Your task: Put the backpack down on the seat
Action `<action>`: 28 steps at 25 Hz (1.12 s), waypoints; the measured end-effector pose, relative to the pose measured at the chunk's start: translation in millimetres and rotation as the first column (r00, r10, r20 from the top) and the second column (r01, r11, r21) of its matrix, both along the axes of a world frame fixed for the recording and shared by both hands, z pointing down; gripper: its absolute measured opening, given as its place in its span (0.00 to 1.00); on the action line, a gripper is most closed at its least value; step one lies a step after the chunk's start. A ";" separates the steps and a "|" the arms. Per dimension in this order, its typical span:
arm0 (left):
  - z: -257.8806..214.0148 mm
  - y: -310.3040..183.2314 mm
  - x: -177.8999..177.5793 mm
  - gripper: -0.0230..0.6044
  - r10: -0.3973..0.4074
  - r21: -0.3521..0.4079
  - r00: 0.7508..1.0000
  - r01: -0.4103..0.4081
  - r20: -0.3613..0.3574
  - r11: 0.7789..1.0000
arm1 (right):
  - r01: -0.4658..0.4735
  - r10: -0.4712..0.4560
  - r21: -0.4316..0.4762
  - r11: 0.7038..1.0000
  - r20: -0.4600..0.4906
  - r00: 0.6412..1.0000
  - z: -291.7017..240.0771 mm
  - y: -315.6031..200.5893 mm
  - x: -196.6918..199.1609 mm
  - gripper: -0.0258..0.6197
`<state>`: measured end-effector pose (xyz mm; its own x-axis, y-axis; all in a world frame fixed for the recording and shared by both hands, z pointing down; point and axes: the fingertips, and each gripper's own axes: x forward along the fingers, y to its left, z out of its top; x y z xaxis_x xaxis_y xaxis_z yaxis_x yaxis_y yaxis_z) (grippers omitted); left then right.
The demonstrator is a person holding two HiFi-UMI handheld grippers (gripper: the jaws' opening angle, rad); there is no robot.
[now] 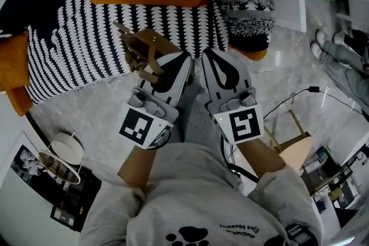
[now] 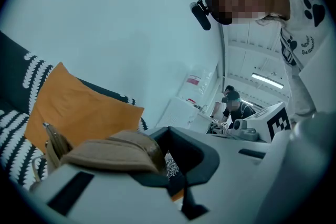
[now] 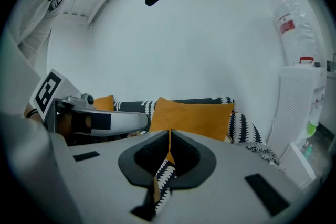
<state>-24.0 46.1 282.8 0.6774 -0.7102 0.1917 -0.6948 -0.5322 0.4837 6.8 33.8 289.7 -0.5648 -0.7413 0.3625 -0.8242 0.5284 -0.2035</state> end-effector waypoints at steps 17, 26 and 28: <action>43.7 -17.9 7.4 0.07 0.035 -0.051 0.999 -0.036 -0.015 0.998 | 0.044 -0.049 -0.073 0.996 -0.081 0.995 50.5 2.9 6.4 0.10; 77.6 -32.9 37.6 0.07 0.049 -0.109 0.999 -0.049 0.000 0.993 | 0.060 -0.067 -0.097 0.993 -0.066 0.996 70.5 -3.1 28.8 0.10; 85.4 -36.4 41.1 0.07 0.055 -0.117 0.998 -0.055 -0.002 0.992 | 0.057 -0.065 -0.104 0.993 -0.074 0.995 75.1 -5.0 31.6 0.10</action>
<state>17.1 9.7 368.2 0.7143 -0.6448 0.2720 -0.6669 -0.5094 0.5438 38.4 28.8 364.8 -0.5755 -0.6634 0.4781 -0.8062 0.5582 -0.1959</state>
